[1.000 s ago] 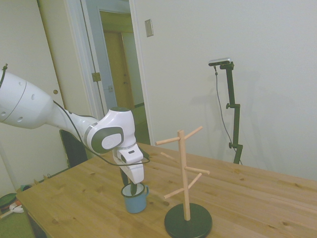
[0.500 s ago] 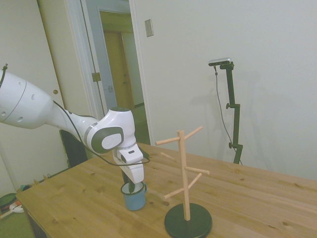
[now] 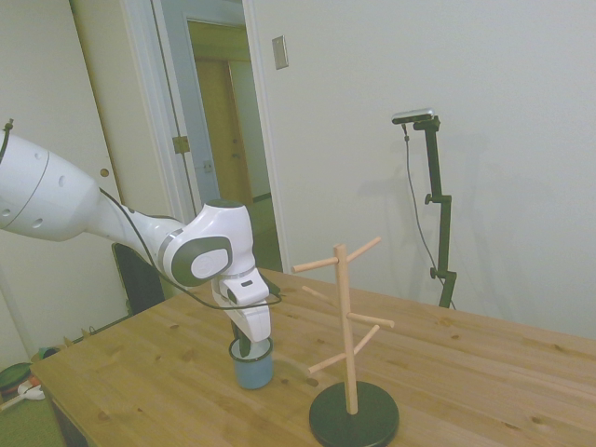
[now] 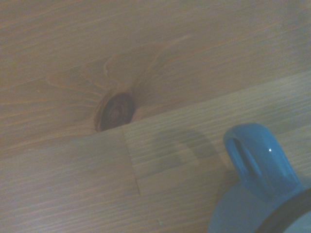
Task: Hang the mug
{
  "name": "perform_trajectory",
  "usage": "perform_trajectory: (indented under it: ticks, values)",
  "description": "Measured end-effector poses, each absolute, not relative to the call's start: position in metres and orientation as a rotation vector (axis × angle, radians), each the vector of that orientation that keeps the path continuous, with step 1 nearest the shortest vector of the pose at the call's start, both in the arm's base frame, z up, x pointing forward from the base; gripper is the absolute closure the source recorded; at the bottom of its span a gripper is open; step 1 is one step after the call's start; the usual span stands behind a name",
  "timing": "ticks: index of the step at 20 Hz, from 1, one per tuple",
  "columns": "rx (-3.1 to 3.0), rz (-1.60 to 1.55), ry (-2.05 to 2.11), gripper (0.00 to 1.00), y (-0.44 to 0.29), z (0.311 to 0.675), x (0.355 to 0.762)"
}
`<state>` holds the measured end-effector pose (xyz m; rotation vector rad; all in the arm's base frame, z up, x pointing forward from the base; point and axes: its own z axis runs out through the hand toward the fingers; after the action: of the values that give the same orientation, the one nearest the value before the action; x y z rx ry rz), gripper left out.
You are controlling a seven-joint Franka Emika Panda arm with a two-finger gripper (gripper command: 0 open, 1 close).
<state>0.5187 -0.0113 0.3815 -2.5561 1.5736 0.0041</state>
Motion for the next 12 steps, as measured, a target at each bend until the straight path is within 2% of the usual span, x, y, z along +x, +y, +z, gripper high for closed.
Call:
perform_trajectory:
  ticks: [5,12]
  values:
    - [-2.575,-0.024,1.556,1.00,-0.010,0.387,0.518]
    - [-2.559,-0.132,1.525,1.00,-0.010,0.429,0.495]
